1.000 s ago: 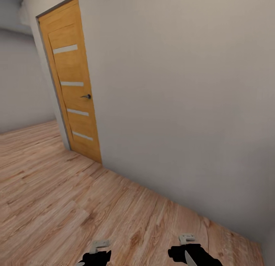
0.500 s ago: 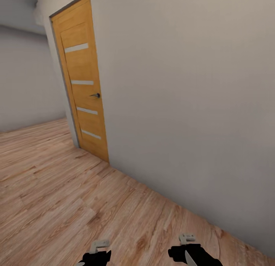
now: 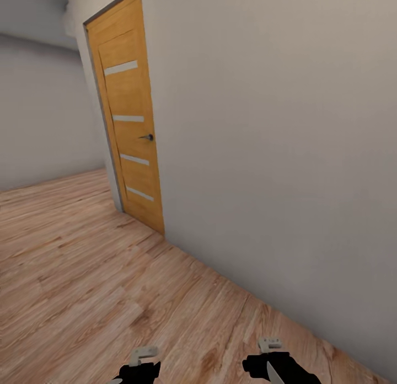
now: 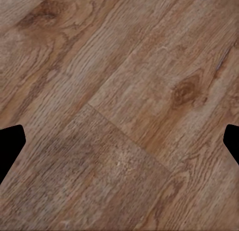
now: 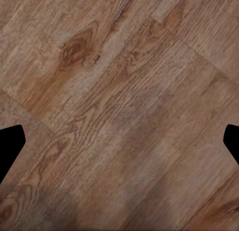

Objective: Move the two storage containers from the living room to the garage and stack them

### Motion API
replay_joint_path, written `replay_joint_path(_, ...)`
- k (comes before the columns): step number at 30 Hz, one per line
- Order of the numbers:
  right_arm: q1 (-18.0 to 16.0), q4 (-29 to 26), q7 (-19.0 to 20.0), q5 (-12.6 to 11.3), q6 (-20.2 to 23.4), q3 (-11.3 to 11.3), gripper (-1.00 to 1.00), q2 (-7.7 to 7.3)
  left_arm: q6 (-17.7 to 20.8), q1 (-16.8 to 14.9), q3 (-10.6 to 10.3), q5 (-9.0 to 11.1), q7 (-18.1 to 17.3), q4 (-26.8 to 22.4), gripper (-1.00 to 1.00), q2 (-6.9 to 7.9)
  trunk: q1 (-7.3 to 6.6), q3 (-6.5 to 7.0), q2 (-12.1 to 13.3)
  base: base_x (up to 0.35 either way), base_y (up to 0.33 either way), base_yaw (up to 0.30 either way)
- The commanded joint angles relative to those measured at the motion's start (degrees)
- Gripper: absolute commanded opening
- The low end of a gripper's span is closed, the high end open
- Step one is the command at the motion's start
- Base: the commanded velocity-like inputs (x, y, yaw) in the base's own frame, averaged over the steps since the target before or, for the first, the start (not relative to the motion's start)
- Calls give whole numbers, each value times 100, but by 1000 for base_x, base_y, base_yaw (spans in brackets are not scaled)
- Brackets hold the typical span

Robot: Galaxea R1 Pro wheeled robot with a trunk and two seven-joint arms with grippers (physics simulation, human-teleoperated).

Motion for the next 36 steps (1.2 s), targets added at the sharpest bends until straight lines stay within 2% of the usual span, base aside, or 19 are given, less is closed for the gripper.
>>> replay_joint_path(1, 0, -13, 15, 16, 36, -17, 100, 1, -23, -5, -40, 59, -1, 8, 100, 3, 0, -8, -3, 54, -1, 136)
replay_joint_path(10, 0, -13, 8, 16, 52, -17, 100, 9, -23, -5, -40, 59, 1, 11, 100, 3, 0, -45, -3, 189, 0, 209)
replay_joint_path(36, 0, -13, 8, 39, 69, -6, 100, 27, -23, -5, -40, 59, -3, 13, 100, 3, 0, -182, -3, 338, -29, 241)
